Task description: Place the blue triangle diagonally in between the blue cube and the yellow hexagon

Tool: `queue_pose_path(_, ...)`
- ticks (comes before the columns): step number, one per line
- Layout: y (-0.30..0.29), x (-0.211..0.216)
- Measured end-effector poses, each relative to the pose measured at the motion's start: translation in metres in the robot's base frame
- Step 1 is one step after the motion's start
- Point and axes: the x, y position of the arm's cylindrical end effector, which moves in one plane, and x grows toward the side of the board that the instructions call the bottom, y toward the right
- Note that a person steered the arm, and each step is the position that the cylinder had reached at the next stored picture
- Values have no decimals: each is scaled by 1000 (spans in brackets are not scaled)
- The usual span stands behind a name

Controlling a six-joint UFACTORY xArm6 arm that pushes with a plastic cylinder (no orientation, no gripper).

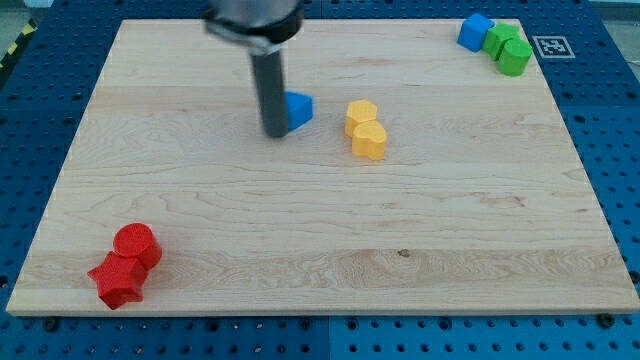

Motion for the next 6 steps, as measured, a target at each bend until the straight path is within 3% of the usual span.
queue_pose_path(1,40,-49)
queue_pose_path(3,10,-39)
queue_pose_path(4,11,-69)
queue_pose_path(5,85,-96)
queue_pose_path(6,151,-97)
